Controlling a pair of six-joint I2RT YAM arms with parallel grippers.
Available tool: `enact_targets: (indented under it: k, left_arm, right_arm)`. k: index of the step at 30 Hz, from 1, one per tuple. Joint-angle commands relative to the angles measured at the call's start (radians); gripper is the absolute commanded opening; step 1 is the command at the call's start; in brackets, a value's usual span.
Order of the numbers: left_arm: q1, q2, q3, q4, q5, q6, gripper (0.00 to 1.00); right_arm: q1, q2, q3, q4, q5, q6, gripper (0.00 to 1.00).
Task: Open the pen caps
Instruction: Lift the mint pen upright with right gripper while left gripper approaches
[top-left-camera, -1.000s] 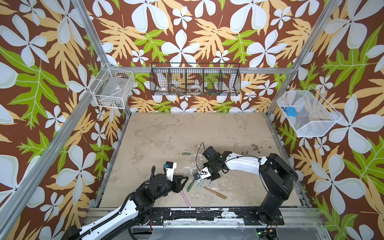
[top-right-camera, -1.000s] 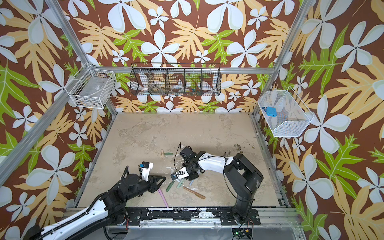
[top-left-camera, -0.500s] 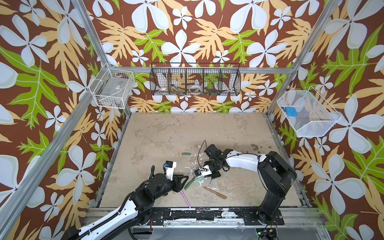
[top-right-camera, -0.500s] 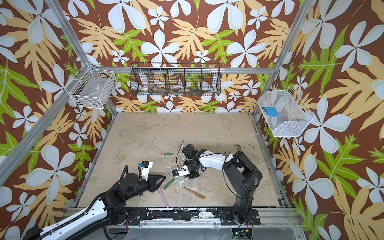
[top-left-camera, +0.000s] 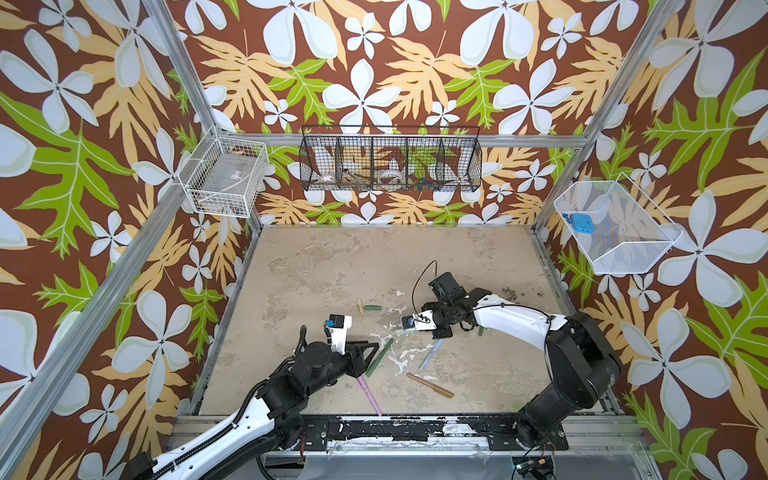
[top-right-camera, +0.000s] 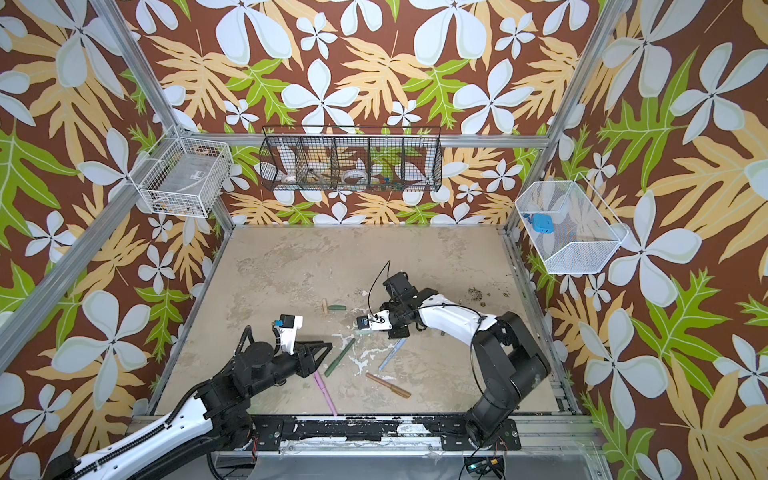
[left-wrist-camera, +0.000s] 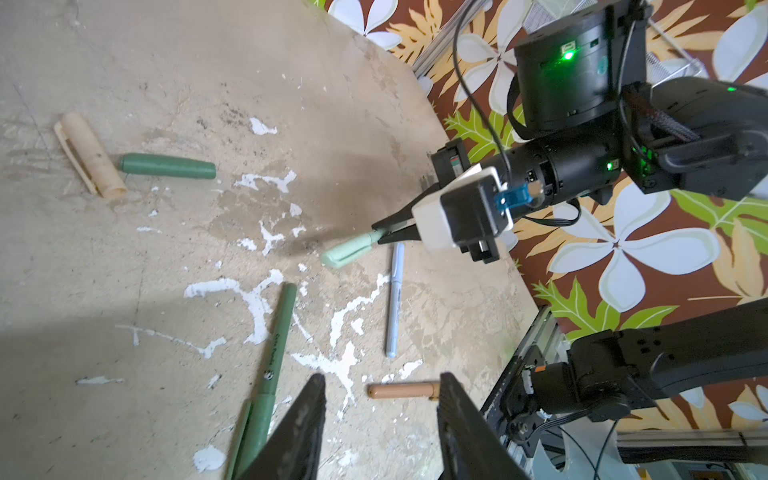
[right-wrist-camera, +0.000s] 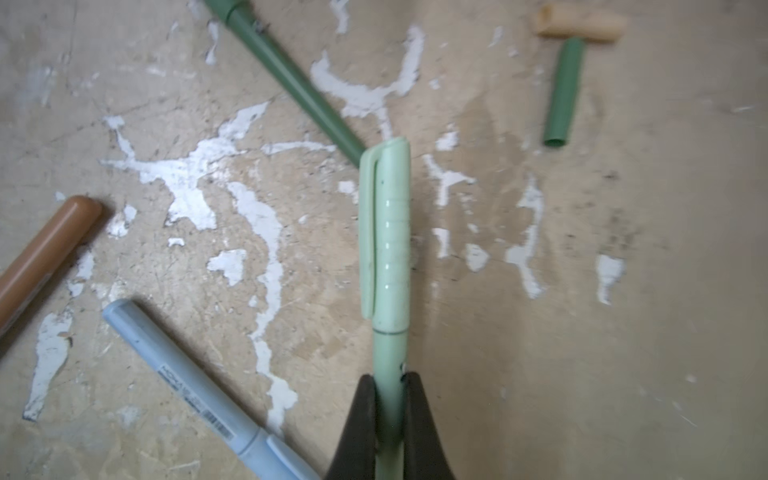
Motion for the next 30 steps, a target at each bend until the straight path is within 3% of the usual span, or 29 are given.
enact_targets:
  k: [1, 8, 16, 24, 30]
  left_arm:
    - [-0.001, 0.017, 0.054, 0.044, -0.051, -0.019, 0.47]
    - [-0.001, 0.134, 0.241, 0.075, -0.141, 0.018, 0.54]
    - [0.0, 0.351, 0.433, 0.157, -0.093, 0.071, 0.55]
    - [0.012, 0.465, 0.596, 0.144, -0.048, 0.139, 0.6]
    - [0.084, 0.483, 0.535, 0.253, 0.008, 0.096, 0.6]
  right_arm:
    - [-0.051, -0.06, 0.025, 0.097, -0.121, 0.159, 0.07]
    - [-0.084, -0.229, -0.019, 0.298, -0.192, 0.451, 0.08]
    - [-0.081, -0.437, -0.148, 0.473, -0.264, 0.778, 0.04]
    - [-0.076, -0.494, -0.157, 0.434, -0.106, 0.977, 0.0]
    - [-0.05, -0.468, -0.19, 0.513, -0.079, 1.064, 0.0]
